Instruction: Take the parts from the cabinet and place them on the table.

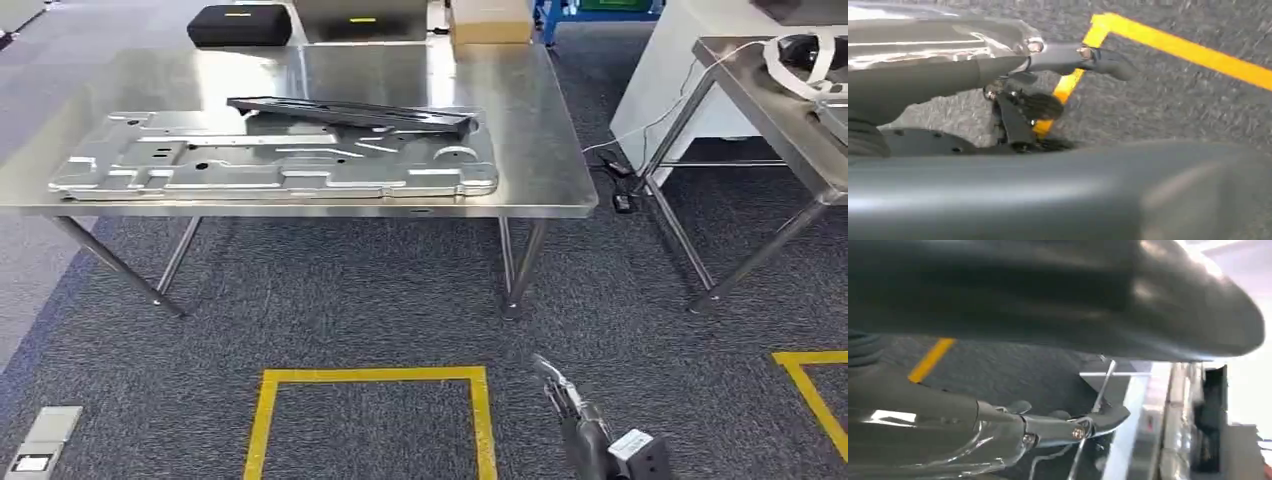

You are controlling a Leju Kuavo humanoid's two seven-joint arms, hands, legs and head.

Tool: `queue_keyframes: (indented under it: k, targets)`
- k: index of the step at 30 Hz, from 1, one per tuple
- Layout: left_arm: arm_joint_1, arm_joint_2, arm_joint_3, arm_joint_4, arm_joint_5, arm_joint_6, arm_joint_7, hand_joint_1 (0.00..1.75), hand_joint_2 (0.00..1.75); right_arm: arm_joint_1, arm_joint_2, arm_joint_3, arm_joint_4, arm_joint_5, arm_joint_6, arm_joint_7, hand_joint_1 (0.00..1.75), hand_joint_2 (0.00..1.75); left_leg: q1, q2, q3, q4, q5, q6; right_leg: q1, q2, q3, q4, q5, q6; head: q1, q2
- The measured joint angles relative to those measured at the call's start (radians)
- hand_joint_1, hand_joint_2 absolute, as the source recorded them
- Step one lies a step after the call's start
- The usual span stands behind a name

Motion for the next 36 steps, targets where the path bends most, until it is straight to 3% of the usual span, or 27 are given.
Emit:
queue_keyframes:
  k: [1, 2, 4, 5, 7, 9, 11, 12, 14, 15, 16, 17, 19, 20, 21, 23, 24, 25, 26, 27, 29, 30, 31, 33, 34, 35, 36]
  targets:
    - [-0.002, -0.002, 0.000, 0.000, 0.000, -0.001, 0.000, 0.00, 0.00, 0.000, 0.000, 0.000, 0.020, -0.002, 0.000, 0.003, 0.00, 0.00, 0.004, 0.009, -0.014, 0.001, 0.010, 0.000, -0.002, 0.006, -0.010, 0.015, -0.037, 0.005, 0.001, 0.000]
    - [-0.001, -0.002, 0.001, 0.000, 0.000, -0.001, 0.000, 0.00, 0.00, 0.001, 0.000, 0.000, 0.038, 0.000, -0.001, 0.006, 0.00, 0.00, 0.004, 0.009, -0.032, 0.005, 0.021, 0.009, -0.003, 0.009, -0.022, 0.056, -0.099, 0.006, 0.001, 0.000]
    - [0.000, -0.004, 0.001, 0.000, 0.000, -0.004, 0.000, 0.00, 0.00, 0.000, 0.000, 0.002, 0.068, 0.006, -0.015, 0.011, 0.00, 0.00, 0.004, 0.011, -0.070, 0.018, 0.041, 0.011, -0.006, 0.009, -0.054, 0.197, -0.211, 0.013, 0.001, 0.000]
    - [0.000, -0.005, 0.002, 0.000, 0.000, -0.005, 0.000, 0.00, 0.00, -0.001, 0.000, 0.003, 0.090, 0.009, -0.027, 0.013, 0.00, 0.00, 0.004, 0.013, -0.093, 0.027, 0.051, 0.010, -0.006, 0.009, -0.065, 0.272, -0.231, 0.017, 0.001, 0.000]
    - [0.000, -0.006, 0.005, 0.000, 0.000, -0.006, 0.000, 0.00, 0.00, -0.005, 0.000, 0.003, 0.138, 0.025, -0.060, 0.018, 0.00, 0.00, 0.005, 0.017, -0.133, 0.045, 0.067, 0.007, -0.008, 0.009, -0.043, 0.305, -0.173, 0.023, 0.001, 0.000]
    - [0.000, -0.008, 0.006, 0.000, 0.000, -0.007, 0.000, 0.00, 0.00, -0.018, -0.003, 0.002, 0.200, 0.044, -0.096, 0.022, 0.00, 0.00, 0.009, 0.017, -0.171, 0.069, 0.077, 0.000, -0.011, 0.008, 0.049, 0.195, -0.100, 0.029, 0.001, 0.000]
    - [-0.001, -0.010, 0.007, 0.000, -0.001, -0.008, 0.000, 0.00, 0.00, -0.049, -0.006, -0.009, 0.294, 0.068, -0.131, 0.004, 0.00, 0.00, 0.004, 0.017, -0.202, 0.103, 0.081, -0.006, -0.013, 0.008, 0.170, 0.004, -0.127, 0.026, 0.002, 0.000]
    - [-0.001, -0.010, 0.007, 0.000, -0.002, -0.010, 0.001, 0.00, 0.00, -0.066, -0.009, -0.016, 0.336, 0.081, -0.146, -0.008, 0.00, 0.00, 0.005, 0.018, -0.206, 0.106, 0.087, -0.012, -0.010, 0.011, 0.182, -0.017, -0.147, 0.015, -0.001, 0.000]
    - [-0.002, -0.011, 0.007, 0.000, -0.006, -0.015, 0.002, 0.00, 0.00, -0.105, -0.016, -0.042, 0.476, 0.122, -0.193, -0.019, 0.00, 0.00, 0.006, 0.018, -0.213, 0.108, 0.105, -0.021, -0.009, 0.012, 0.174, -0.018, -0.146, 0.013, 0.000, 0.000]
    - [0.001, -0.011, 0.007, 0.000, -0.009, -0.015, 0.003, 0.00, 0.00, -0.121, -0.019, -0.052, 0.532, 0.133, -0.210, -0.021, 0.00, 0.00, 0.002, 0.015, -0.219, 0.109, 0.113, -0.025, -0.015, 0.011, 0.166, -0.023, -0.136, 0.000, 0.000, 0.000]
    - [0.000, -0.010, 0.007, 0.000, -0.009, -0.016, 0.003, 0.00, 0.00, -0.147, -0.022, -0.064, 0.609, 0.147, -0.234, -0.024, 0.00, 0.00, 0.004, 0.009, -0.229, 0.115, 0.089, -0.033, -0.020, 0.005, 0.153, -0.022, -0.126, -0.013, -0.001, 0.000]
    - [0.002, -0.011, 0.007, 0.000, -0.011, -0.018, 0.004, 0.00, 0.00, -0.171, -0.029, -0.077, 0.677, 0.155, -0.253, -0.025, 0.00, 0.00, 0.010, 0.006, -0.237, 0.144, 0.032, -0.042, -0.021, 0.007, 0.138, -0.022, -0.115, -0.025, -0.002, 0.000]
    - [0.002, -0.011, 0.007, 0.000, -0.020, -0.019, 0.006, 0.00, 0.00, -0.208, -0.039, -0.104, 0.813, 0.167, -0.292, -0.023, 0.00, 0.00, 0.024, 0.006, -0.258, 0.271, -0.085, -0.058, -0.020, 0.003, 0.109, -0.021, -0.093, -0.027, -0.003, 0.000]
    - [0.002, -0.011, 0.007, 0.000, -0.022, -0.020, 0.008, 0.00, 0.00, -0.218, -0.046, -0.115, 0.867, 0.169, -0.304, -0.020, 0.00, 0.00, 0.027, 0.006, -0.267, 0.334, -0.115, -0.063, -0.020, 0.000, 0.093, -0.018, -0.083, -0.026, -0.002, 0.000]
    - [0.001, -0.011, 0.007, 0.000, -0.023, -0.023, 0.010, 0.00, 0.00, -0.228, -0.050, -0.125, 0.910, 0.169, -0.312, -0.013, 0.00, 0.00, 0.030, 0.006, -0.265, 0.374, -0.112, -0.066, -0.020, -0.003, 0.076, -0.015, -0.074, -0.025, -0.003, 0.000]
    - [0.001, -0.011, 0.007, 0.000, -0.024, -0.026, 0.022, 0.00, 0.00, -0.267, -0.061, -0.152, 1.034, 0.166, -0.337, 0.072, 0.00, 0.00, 0.036, 0.006, -0.209, 0.340, -0.030, -0.070, -0.021, -0.003, 0.042, -0.008, -0.056, -0.020, -0.003, 0.000]
    - [0.001, -0.011, 0.007, 0.000, -0.024, -0.026, 0.026, 0.00, 0.00, -0.276, -0.063, -0.164, 1.070, 0.162, -0.346, 0.130, 0.00, 0.00, 0.037, 0.006, -0.160, 0.275, 0.007, -0.068, -0.022, -0.002, 0.030, -0.005, -0.048, -0.016, -0.003, 0.000]
    - [-0.002, -0.011, 0.006, 0.000, -0.026, -0.027, 0.035, 0.00, 0.00, -0.283, -0.064, -0.175, 1.102, 0.155, -0.351, 0.197, 0.00, 0.00, 0.037, 0.005, -0.094, 0.181, 0.018, -0.066, -0.022, -0.002, 0.022, -0.005, -0.040, -0.011, -0.003, 0.000]
    - [-0.004, -0.011, 0.006, 0.000, -0.027, -0.026, 0.040, 0.00, 0.00, -0.288, -0.064, -0.185, 1.123, 0.149, -0.353, 0.246, 0.00, 0.00, 0.035, 0.003, -0.029, 0.090, 0.000, -0.060, -0.019, -0.002, 0.018, -0.004, -0.034, -0.005, -0.003, 0.000]
    - [-0.006, -0.011, 0.006, 0.000, -0.030, -0.027, 0.046, 0.00, 0.00, -0.296, -0.064, -0.196, 1.147, 0.142, -0.355, 0.297, 0.00, 0.00, 0.033, 0.001, 0.006, 0.025, -0.020, -0.052, -0.018, -0.003, 0.014, -0.003, -0.028, 0.001, -0.002, 0.000]
    - [-0.007, -0.011, 0.006, 0.000, -0.033, -0.034, 0.056, 0.00, 0.00, -0.314, -0.064, -0.217, 1.189, 0.136, -0.353, 0.374, 0.00, 0.00, 0.028, 0.002, -0.007, 0.020, -0.024, -0.049, -0.021, -0.002, 0.003, -0.005, -0.004, 0.015, -0.002, 0.000]
    - [-0.006, -0.011, 0.006, 0.000, -0.033, -0.037, 0.057, 0.00, 0.00, -0.314, -0.064, -0.223, 1.200, 0.135, -0.350, 0.402, 0.00, 0.00, 0.027, 0.003, -0.013, 0.018, -0.016, -0.038, -0.020, -0.001, 0.001, -0.009, 0.004, 0.023, -0.002, 0.000]
    - [-0.006, -0.011, 0.006, 0.000, -0.034, -0.038, 0.057, 0.00, 0.00, -0.316, -0.063, -0.231, 1.212, 0.134, -0.347, 0.429, 0.00, 0.00, 0.034, 0.008, -0.016, 0.012, -0.005, -0.024, -0.024, 0.002, -0.004, -0.002, -0.010, 0.027, -0.002, 0.000]
    - [-0.006, -0.010, 0.005, 0.000, -0.037, -0.038, 0.058, 0.00, 0.00, -0.319, -0.061, -0.241, 1.229, 0.134, -0.344, 0.483, 0.00, 0.00, 0.028, 0.012, -0.030, 0.016, 0.005, -0.010, -0.022, 0.004, -0.038, 0.088, -0.089, 0.026, 0.000, 0.000]
    - [-0.006, -0.010, 0.004, 0.000, -0.039, -0.038, 0.059, 0.00, 1.75, -0.321, -0.060, -0.246, 1.236, 0.134, -0.344, 0.513, 0.00, 0.00, 0.024, 0.013, -0.038, 0.019, 0.009, -0.005, -0.022, 0.004, -0.069, 0.177, -0.137, 0.026, 0.000, 0.000]
    - [-0.005, -0.010, 0.004, 0.000, -0.039, -0.038, 0.060, 0.00, 1.75, -0.322, -0.059, -0.253, 1.242, 0.135, -0.344, 0.541, 0.00, 0.00, 0.019, 0.014, -0.046, 0.023, 0.012, -0.003, -0.021, 0.005, -0.099, 0.266, -0.174, 0.026, 0.000, 0.000]
    - [-0.004, -0.010, 0.004, 0.000, -0.038, -0.038, 0.063, 0.00, 1.75, -0.322, -0.058, -0.258, 1.247, 0.134, -0.344, 0.559, 0.00, 0.00, 0.015, 0.014, -0.052, 0.027, 0.013, -0.003, -0.019, 0.005, -0.109, 0.315, -0.186, 0.024, 0.000, 0.000]
